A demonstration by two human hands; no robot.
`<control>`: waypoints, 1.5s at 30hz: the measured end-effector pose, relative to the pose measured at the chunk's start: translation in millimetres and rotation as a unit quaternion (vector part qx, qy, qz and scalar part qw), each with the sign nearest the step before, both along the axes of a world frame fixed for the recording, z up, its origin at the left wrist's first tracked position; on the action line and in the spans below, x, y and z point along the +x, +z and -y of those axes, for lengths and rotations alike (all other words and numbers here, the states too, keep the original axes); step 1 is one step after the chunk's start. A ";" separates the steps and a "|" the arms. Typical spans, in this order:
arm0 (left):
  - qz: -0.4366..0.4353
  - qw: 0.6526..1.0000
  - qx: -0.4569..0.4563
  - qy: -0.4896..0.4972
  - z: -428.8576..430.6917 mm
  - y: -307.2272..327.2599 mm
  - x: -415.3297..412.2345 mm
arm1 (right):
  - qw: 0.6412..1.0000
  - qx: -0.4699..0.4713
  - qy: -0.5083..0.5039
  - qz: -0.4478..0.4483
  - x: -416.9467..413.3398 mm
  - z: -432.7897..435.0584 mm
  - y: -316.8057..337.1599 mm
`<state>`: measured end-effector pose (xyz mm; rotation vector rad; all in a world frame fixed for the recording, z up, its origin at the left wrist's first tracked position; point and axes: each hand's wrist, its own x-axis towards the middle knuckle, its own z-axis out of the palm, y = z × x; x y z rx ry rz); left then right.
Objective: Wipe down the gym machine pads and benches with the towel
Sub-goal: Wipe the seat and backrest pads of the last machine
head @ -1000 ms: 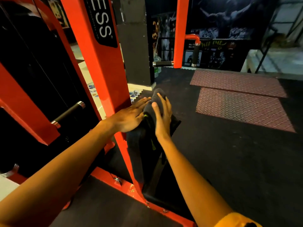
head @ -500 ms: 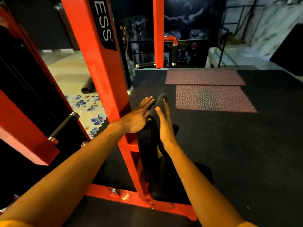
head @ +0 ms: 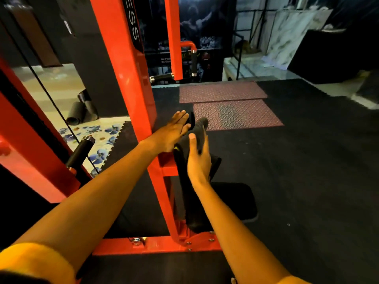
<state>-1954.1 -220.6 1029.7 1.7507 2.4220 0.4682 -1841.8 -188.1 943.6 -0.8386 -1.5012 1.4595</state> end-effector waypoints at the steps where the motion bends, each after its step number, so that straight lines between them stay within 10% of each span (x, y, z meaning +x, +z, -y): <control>1: 0.007 1.000 0.008 0.004 1.3 -0.6 0.0 | 0.998 0.053 -0.034 0.005 2.5 9.5 -2.9; 8: 0.046 0.999 -0.008 0.020 1.0 -5.5 -1.3 | 0.991 0.098 -0.088 0.028 18.8 37.5 -102.2; 22: 0.065 0.997 0.031 0.019 -1.5 -12.1 -5.3 | 0.951 0.212 -0.200 -0.106 -15.4 33.1 -13.3; 28: 0.063 0.997 0.042 0.019 -3.1 -14.9 -5.5 | 0.958 0.127 -0.256 0.005 -14.8 36.2 -54.0; 36: 0.066 0.996 0.055 0.024 -2.9 -18.3 -4.9 | 0.966 0.040 -0.256 -0.006 -7.3 26.9 -52.0; 45: 0.054 0.995 0.073 0.029 -5.7 -22.1 -5.4 | 0.974 0.186 -0.126 -0.039 4.6 25.0 -41.3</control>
